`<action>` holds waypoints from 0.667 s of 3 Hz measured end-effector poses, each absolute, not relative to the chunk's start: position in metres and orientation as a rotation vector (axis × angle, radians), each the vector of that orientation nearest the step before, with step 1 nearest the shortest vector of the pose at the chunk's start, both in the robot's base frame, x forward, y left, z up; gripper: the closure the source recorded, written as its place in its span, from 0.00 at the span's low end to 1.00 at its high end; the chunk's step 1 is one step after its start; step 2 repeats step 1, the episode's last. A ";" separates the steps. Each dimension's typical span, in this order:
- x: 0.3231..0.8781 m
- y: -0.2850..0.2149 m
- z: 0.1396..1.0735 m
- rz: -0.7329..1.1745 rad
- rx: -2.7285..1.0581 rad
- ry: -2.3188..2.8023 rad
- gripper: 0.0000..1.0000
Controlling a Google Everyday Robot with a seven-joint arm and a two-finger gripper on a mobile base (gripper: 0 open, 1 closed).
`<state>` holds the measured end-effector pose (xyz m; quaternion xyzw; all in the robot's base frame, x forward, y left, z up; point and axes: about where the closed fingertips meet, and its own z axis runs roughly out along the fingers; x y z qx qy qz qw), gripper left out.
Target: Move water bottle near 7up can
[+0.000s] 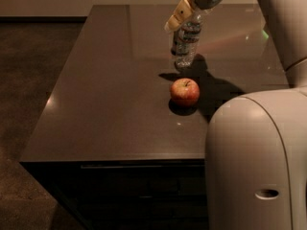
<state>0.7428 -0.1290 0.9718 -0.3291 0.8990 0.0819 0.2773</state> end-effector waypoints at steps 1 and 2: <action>0.743 -0.129 0.972 0.220 -0.884 2.414 0.00; 0.743 -0.129 0.972 0.220 -0.884 2.414 0.00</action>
Offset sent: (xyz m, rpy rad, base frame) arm 0.0000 0.0000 0.0000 0.0000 0.0000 0.0000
